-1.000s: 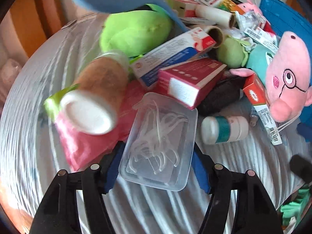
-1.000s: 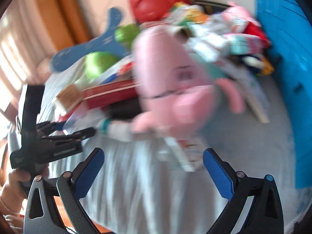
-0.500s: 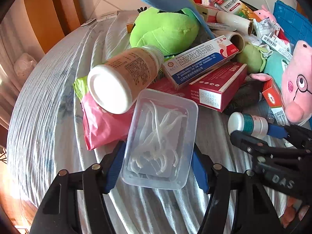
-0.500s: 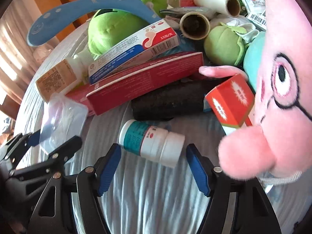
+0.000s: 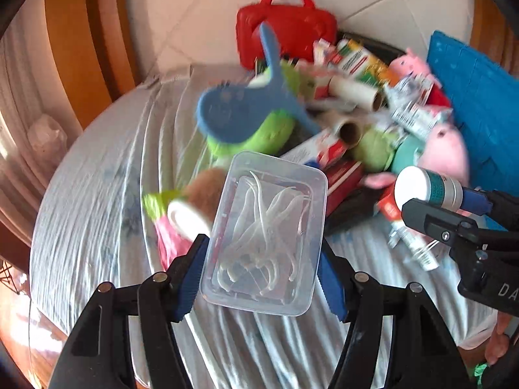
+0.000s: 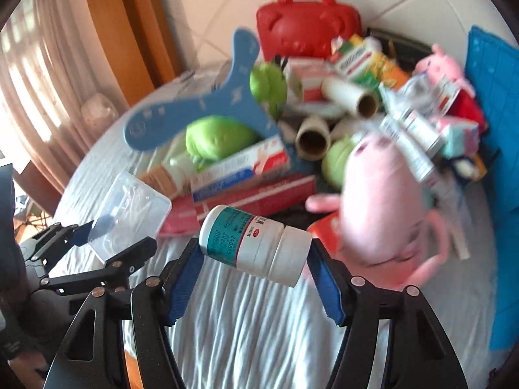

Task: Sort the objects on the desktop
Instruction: 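Grasp the clear floss-pick box with the left gripper while the right grasps the green-labelled pill bottle, then lift the floss box and pill bottle and carry both over the bin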

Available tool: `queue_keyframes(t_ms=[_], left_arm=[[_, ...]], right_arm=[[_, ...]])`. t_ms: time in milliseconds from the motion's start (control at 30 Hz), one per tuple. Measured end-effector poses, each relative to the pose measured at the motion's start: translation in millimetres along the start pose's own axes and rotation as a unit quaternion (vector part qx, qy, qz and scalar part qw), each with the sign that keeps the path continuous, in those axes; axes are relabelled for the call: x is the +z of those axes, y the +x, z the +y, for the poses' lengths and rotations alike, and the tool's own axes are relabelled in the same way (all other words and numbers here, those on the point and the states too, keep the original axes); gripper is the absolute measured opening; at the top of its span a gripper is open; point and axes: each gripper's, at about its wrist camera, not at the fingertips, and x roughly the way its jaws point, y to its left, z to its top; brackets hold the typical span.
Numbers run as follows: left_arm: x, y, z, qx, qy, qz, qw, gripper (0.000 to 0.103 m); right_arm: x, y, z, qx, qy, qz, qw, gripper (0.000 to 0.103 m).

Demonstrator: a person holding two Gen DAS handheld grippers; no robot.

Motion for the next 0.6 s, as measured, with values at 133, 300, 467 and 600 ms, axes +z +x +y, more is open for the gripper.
queue_keyframes(t_ms=[133,300,467,600], left_arm=[[29,-27,-27,-0.016,0.018,-0.04,0.9989,0.063],[69,-54,-75,-0.041,0.054,-0.088,0.9938,0.063],[97,-84,-140,-0.076,0.08,-0.126,0.9859,0.063],[120,-105,-199,-0.101,0.104,-0.156,0.9771,0.063]], right_arm=[[25,-41,-13,-0.015,0.004,-0.049,0.999,0.066],[44,-100,-46,-0.055,0.01,-0.112,0.992,0.066],[54,-161,-90,-0.107,0.023,-0.166,0.98,0.066],[57,-207,-132,-0.144,0.039,-0.196,0.969,0.066]])
